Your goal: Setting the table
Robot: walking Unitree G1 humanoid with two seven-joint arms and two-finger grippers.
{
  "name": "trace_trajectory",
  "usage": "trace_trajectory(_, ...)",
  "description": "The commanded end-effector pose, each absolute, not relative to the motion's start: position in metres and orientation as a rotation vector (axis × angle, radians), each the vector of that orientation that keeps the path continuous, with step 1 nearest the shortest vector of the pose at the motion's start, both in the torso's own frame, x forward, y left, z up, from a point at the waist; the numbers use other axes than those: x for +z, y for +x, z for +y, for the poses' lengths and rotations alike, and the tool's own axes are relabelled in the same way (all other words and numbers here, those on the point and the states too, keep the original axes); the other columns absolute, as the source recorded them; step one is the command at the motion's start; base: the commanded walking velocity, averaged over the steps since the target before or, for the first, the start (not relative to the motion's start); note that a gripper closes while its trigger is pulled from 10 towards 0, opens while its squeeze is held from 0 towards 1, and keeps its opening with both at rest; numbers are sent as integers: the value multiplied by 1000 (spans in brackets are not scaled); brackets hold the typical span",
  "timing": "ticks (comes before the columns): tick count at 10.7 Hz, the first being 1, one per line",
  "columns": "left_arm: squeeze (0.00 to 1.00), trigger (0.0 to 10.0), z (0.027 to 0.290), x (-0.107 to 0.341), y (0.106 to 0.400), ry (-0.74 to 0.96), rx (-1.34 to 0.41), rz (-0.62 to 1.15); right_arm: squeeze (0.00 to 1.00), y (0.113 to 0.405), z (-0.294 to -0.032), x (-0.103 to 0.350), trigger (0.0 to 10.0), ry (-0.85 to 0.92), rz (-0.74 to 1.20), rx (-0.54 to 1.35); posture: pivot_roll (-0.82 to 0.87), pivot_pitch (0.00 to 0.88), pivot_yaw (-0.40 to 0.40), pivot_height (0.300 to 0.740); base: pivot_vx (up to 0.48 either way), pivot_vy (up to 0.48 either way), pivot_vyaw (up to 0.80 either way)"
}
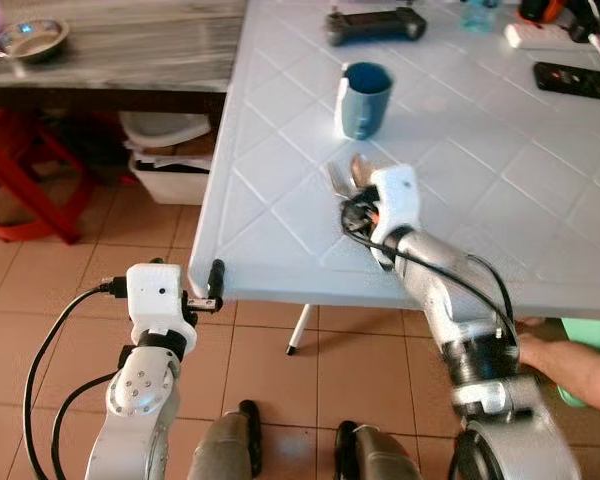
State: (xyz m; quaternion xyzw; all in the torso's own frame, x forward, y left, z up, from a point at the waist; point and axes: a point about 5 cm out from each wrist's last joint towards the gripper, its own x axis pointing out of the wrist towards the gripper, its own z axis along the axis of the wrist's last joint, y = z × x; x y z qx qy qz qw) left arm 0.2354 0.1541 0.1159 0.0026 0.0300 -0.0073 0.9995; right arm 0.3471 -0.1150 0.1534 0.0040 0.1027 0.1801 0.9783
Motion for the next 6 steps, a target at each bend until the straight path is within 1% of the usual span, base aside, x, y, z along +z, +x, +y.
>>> trace_trajectory(1, 0, 10000, 160, 106, 234, 0, 26, 111, 0, 337, -118, 134, 0, 57, 271, 322, 57, 203, 30, 740, 0, 0, 0)
trace_trajectory(2, 0, 10000, 160, 107, 236, 4, 30, 98, 0, 335, -116, 137, 0, 92, 239, 312, 53, 199, 27, 740, 0, 0, 0)
trace_trajectory(3, 0, 10000, 160, 111, 243, 6, 42, 66, 0, 329, -115, 146, 0, 122, 169, 285, 48, 181, 20, 740, 0, 480, 0)
trace_trajectory(6, 0, 10000, 165, 120, 258, 21, 67, 1, 0, 323, -125, 151, 0, 133, 83, 204, 34, 149, 6, 740, 0, 480, 0)
